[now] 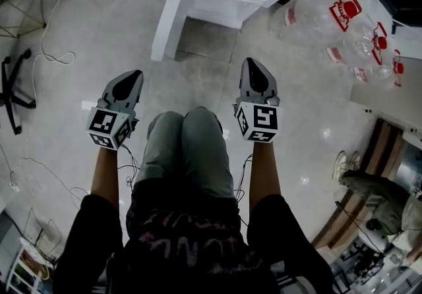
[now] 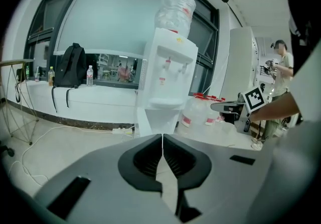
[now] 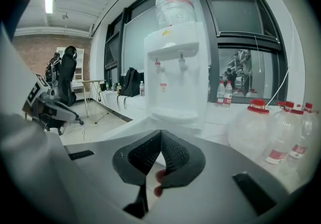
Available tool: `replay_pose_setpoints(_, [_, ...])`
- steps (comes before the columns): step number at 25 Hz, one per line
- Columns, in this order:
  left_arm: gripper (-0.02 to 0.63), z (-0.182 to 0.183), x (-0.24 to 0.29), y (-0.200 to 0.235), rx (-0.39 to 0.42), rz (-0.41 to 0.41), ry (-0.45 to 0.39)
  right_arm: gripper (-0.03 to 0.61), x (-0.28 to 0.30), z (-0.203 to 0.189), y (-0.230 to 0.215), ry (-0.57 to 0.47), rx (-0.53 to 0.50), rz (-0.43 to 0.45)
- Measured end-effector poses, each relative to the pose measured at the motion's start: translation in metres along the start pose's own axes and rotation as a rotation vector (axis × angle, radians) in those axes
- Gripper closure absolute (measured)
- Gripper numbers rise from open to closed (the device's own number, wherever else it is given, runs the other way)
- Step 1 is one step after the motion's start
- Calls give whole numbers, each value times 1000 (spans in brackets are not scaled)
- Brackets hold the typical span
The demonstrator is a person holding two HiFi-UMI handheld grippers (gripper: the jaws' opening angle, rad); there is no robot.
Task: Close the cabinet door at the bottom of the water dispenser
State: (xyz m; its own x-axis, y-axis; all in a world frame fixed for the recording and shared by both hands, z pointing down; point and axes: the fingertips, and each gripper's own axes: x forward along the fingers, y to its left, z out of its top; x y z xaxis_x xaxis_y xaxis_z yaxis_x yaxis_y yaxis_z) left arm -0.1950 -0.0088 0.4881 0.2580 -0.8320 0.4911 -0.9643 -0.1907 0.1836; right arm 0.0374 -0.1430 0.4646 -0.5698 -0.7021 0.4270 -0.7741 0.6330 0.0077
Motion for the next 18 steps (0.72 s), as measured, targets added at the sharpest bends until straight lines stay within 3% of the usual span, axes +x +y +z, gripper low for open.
replay_pose_setpoints(13, [592,-112,80,41,35,9,-41,566,58,-127,-8,-22,-22,5])
replay_pose_setpoints(15, [515,-122,91,45,42,-12,-54,566,65,-144,-10,-21,-31,-1])
replay_pose_setpoints(18, [467,-138,107,49,86,-57,-67,566,75,-168,-14,-32,-25,-15])
